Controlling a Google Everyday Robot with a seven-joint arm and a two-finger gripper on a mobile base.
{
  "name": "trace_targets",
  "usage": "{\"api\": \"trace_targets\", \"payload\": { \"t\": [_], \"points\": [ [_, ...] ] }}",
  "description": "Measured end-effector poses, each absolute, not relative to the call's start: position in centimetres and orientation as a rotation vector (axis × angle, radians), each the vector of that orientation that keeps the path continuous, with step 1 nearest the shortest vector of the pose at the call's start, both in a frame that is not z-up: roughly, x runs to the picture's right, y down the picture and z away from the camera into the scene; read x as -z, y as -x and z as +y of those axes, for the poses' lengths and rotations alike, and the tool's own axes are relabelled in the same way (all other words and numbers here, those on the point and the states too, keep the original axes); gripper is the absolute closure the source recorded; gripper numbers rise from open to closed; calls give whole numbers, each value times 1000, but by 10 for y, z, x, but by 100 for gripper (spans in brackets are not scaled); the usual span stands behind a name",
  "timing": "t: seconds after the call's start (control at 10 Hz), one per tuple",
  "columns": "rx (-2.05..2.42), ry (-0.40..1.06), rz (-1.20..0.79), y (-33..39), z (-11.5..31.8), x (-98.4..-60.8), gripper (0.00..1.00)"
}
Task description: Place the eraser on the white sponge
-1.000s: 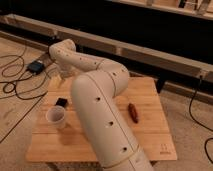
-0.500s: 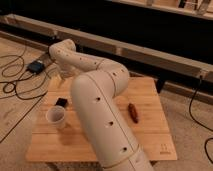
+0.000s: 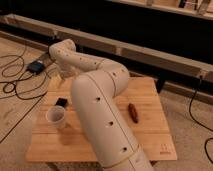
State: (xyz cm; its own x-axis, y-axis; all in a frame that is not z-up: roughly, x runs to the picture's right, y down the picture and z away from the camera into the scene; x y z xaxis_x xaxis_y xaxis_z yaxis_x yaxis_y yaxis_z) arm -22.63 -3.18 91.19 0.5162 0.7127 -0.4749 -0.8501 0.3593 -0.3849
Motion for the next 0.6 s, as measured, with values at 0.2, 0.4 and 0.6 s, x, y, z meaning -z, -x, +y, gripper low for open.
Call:
{"api": "trace_targets", "payload": {
  "t": [0.2, 0.4, 0.6],
  "points": [
    [-1020, 644, 242, 226, -32, -912, 20],
    [-1029, 638, 250, 226, -33, -913, 20],
    [-1071, 611, 295, 225, -32, -915, 20]
  ]
}}
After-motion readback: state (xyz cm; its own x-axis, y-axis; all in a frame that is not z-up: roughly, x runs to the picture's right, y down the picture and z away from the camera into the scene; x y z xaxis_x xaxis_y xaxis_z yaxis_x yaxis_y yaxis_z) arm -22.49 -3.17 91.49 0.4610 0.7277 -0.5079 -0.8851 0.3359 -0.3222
